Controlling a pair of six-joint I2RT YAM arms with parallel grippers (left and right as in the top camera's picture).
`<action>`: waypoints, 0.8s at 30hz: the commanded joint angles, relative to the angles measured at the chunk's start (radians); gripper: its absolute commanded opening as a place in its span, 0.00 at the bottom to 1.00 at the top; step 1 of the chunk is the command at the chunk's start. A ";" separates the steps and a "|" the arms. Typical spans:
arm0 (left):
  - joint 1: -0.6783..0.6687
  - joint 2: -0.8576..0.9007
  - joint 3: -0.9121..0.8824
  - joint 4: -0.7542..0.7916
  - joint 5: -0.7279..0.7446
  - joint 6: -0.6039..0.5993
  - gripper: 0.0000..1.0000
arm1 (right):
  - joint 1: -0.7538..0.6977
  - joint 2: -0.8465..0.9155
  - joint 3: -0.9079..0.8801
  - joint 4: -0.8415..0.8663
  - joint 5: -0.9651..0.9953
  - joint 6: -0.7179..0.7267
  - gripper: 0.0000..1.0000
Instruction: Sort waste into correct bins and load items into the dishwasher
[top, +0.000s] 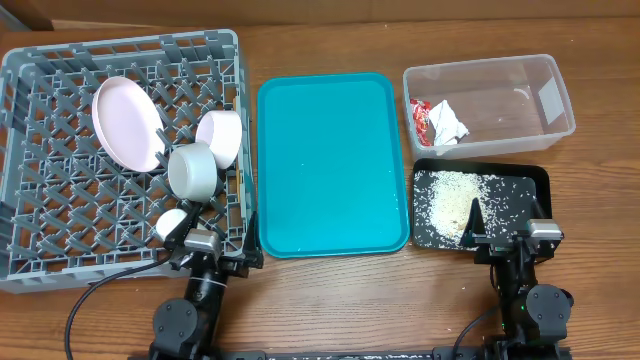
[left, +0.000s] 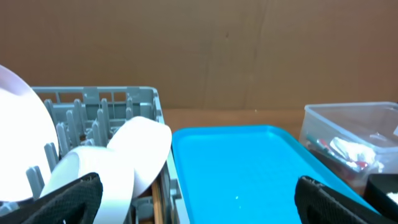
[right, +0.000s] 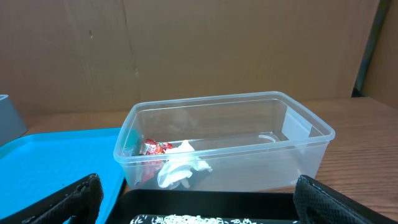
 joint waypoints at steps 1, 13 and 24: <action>0.009 -0.013 -0.026 -0.007 -0.005 -0.013 1.00 | 0.000 -0.011 -0.010 0.005 -0.002 -0.004 1.00; 0.009 -0.010 -0.026 -0.066 -0.003 -0.014 1.00 | 0.000 -0.011 -0.010 0.005 -0.002 -0.004 1.00; 0.009 -0.010 -0.026 -0.066 -0.003 -0.014 1.00 | 0.000 -0.011 -0.010 0.005 -0.002 -0.004 1.00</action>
